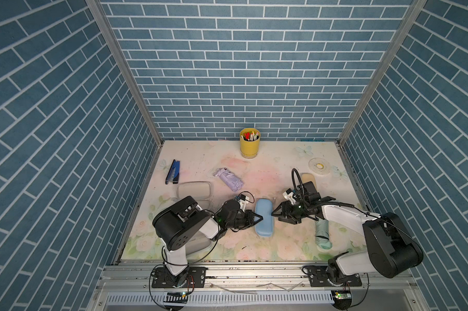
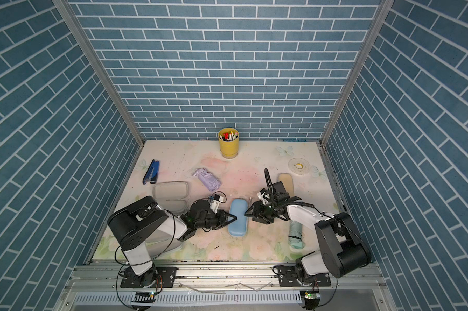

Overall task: Put umbrellas into zippered umbrella sleeves
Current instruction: Pick up the umbrella sleeve at the center of the board.

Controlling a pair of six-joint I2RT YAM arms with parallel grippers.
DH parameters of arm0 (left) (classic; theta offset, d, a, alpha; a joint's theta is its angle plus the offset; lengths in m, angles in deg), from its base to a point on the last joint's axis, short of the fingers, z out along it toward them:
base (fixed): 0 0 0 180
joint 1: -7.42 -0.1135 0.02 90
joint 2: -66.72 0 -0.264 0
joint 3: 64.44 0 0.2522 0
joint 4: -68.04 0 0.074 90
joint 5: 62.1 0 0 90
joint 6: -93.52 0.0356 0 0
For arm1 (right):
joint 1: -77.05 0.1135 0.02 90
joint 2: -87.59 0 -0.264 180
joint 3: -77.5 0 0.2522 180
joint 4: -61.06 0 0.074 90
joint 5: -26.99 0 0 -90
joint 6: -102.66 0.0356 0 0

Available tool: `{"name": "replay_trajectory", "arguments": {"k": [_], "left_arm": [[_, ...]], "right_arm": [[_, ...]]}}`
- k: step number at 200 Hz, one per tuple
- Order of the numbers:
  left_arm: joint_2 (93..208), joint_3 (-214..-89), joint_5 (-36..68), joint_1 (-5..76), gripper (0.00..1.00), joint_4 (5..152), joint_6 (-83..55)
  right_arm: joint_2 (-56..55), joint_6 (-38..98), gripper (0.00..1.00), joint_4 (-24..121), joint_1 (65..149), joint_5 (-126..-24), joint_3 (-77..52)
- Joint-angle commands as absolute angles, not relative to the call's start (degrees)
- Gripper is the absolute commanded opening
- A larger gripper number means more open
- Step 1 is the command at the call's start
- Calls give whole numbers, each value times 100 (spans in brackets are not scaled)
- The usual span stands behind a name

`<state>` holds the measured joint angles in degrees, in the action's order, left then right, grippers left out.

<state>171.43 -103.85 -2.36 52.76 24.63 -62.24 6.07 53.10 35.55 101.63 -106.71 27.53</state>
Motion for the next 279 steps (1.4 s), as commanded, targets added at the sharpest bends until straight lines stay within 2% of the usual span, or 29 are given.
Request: {"name": "replay_trajectory", "arguments": {"k": [1,16,50,107,152,169,193,218,234,255,279], "left_arm": [[17471,-10154,-427,5270,3,1957,-6463],[17553,-10092,-432,5268,0,1537,-6671],[17746,-9987,-370,5268,0,472,-7255],[17292,-10135,-173,5199,0,172,-7668],[16678,-10293,-155,5189,0,739,-7568],[16501,-10358,-131,5183,0,1009,-7483],[16383,-10526,-87,5181,0,1278,-7395],[16234,-10756,-50,5178,9,1829,-7169],[16144,-10837,-96,5137,21,1973,-7141],[15852,-10700,-202,4907,45,2047,-7150],[15245,-10250,-426,4370,67,2157,-7097]], "right_arm": [[558,5040,69,3656,10061,-11008,2822],[382,5076,75,4015,9986,-11207,2901],[196,5486,80,4991,9995,-11654,3105],[630,5246,79,4725,10060,-11751,3227],[605,5072,78,4405,10139,-11556,3031],[654,5335,78,4828,10171,-11711,3111],[802,5610,71,5146,10476,-11800,2983],[945,5705,58,5254,10834,-11807,2737],[916,5678,46,5239,10871,-11792,2645],[826,5601,32,5272,10871,-11883,2561],[863,5675,27,5435,10873,-12082,2435]]}}
